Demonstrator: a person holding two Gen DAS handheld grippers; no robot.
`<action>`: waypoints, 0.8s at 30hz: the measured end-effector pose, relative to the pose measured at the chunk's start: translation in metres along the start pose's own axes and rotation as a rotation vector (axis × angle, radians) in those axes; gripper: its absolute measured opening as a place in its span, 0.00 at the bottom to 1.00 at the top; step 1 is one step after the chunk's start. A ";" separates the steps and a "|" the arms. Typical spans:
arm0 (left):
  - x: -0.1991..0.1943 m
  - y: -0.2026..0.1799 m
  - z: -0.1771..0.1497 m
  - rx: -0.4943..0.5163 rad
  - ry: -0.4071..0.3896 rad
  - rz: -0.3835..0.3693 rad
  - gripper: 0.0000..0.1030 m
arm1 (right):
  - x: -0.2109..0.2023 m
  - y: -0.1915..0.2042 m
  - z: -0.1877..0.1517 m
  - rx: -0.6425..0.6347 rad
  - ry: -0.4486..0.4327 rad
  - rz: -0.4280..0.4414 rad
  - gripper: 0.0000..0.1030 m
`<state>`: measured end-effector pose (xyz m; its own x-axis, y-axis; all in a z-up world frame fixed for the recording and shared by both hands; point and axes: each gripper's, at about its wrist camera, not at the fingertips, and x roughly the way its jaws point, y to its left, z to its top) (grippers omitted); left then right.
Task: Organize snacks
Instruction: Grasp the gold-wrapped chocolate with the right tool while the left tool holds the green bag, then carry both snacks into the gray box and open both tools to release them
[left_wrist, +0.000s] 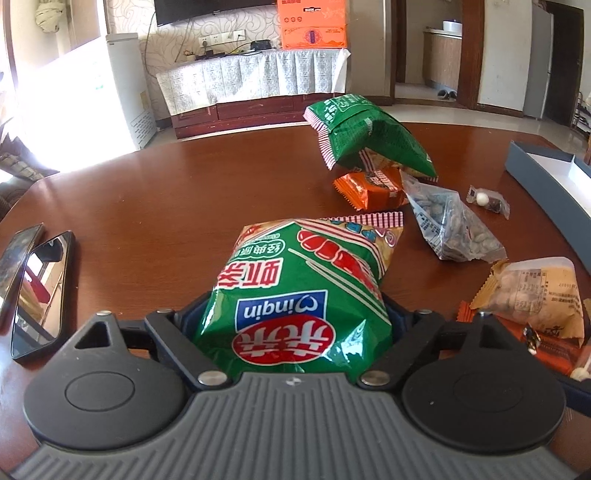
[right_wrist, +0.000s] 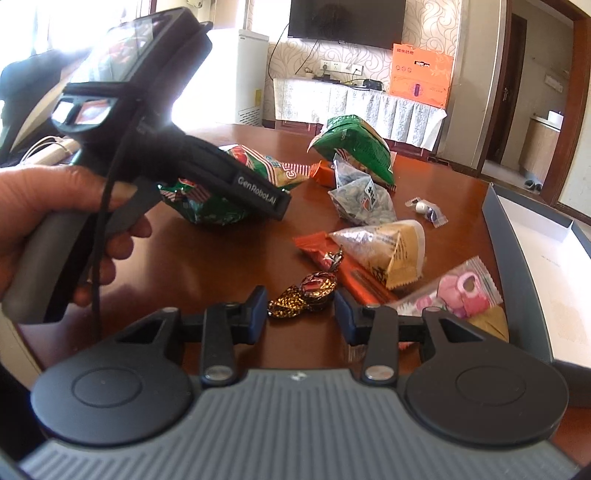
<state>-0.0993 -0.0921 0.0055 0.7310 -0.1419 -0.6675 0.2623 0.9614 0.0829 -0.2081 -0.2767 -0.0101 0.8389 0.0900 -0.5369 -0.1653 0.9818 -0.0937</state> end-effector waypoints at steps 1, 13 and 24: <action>0.000 0.001 0.000 0.000 -0.001 -0.009 0.82 | 0.001 0.000 0.001 -0.001 -0.001 -0.001 0.40; -0.013 0.026 -0.003 -0.079 -0.021 -0.073 0.66 | -0.001 -0.001 0.003 0.012 0.010 0.012 0.42; -0.012 0.027 -0.006 -0.064 -0.015 -0.062 0.66 | 0.020 0.008 0.018 0.019 0.025 -0.006 0.35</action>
<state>-0.1052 -0.0633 0.0114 0.7243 -0.2049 -0.6583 0.2668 0.9637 -0.0064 -0.1831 -0.2636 -0.0068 0.8265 0.0799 -0.5572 -0.1503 0.9853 -0.0816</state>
